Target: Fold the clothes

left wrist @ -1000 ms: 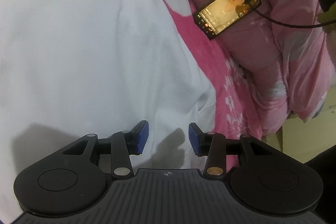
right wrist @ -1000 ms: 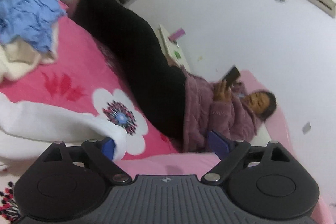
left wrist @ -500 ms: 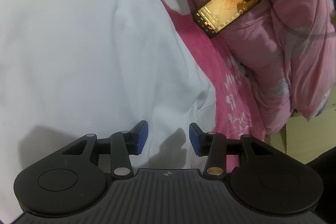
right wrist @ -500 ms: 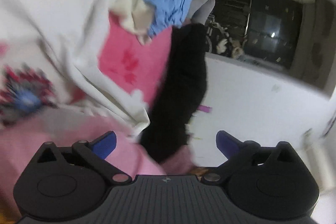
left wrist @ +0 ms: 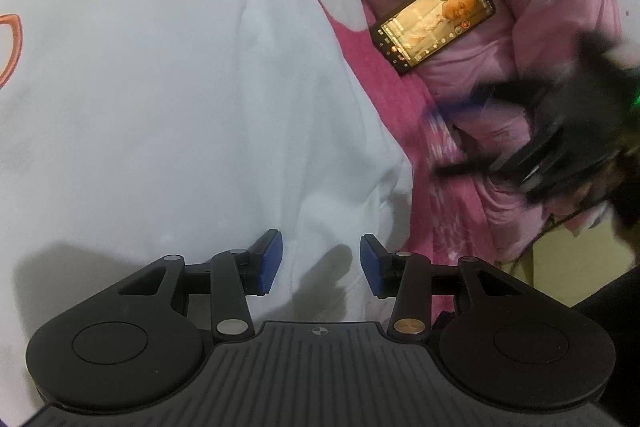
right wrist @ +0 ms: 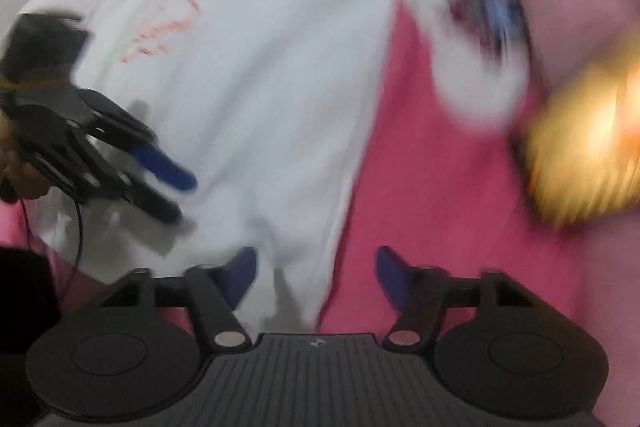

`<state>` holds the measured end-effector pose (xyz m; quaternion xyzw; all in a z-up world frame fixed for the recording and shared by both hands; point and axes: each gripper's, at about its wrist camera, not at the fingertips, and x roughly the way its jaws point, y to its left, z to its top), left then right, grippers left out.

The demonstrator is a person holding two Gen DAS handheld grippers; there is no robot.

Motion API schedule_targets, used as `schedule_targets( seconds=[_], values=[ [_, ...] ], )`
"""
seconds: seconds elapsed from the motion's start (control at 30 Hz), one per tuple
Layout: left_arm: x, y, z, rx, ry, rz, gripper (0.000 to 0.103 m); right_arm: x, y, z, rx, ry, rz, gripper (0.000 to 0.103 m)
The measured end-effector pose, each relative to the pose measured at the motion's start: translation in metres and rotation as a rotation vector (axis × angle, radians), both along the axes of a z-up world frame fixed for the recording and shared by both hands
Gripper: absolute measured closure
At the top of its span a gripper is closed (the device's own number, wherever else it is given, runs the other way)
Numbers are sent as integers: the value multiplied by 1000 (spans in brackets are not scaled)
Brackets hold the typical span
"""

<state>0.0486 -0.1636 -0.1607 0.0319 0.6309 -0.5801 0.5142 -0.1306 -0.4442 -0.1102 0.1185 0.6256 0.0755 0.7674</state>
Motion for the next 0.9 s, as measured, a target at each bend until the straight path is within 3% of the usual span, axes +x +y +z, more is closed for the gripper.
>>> schedule_targets(
  seconds=[0.07,0.17,0.23,0.4,0.6,0.73,0.8,0.9],
  values=[
    [-1,1,0,-2,-5,-1,60,-17,-3,-18,72,21,-66,47],
    [-1,3,0,-1,-6,5,60,-33,5,-34,73,-9,-78,65],
    [-1,3,0,2,-7,8,60,-36,5,-32,80,-21,-76,98],
    [-2,4,1,7,-12,4,60,-46,4,4,68,-90,-36,98],
    [-5,4,-3,5,-15,-7,60,-56,-4,-42,-3,78,-112,101],
    [-3,7,-3,10,-2,12,60,-53,-9,-38,20,108,-161,102],
    [-3,10,1,8,-13,13,60,-50,-6,-24,-64,130,-119,99],
    [-2,16,11,-27,-31,10,60,-34,0,17,-155,-18,-37,95]
  ],
)
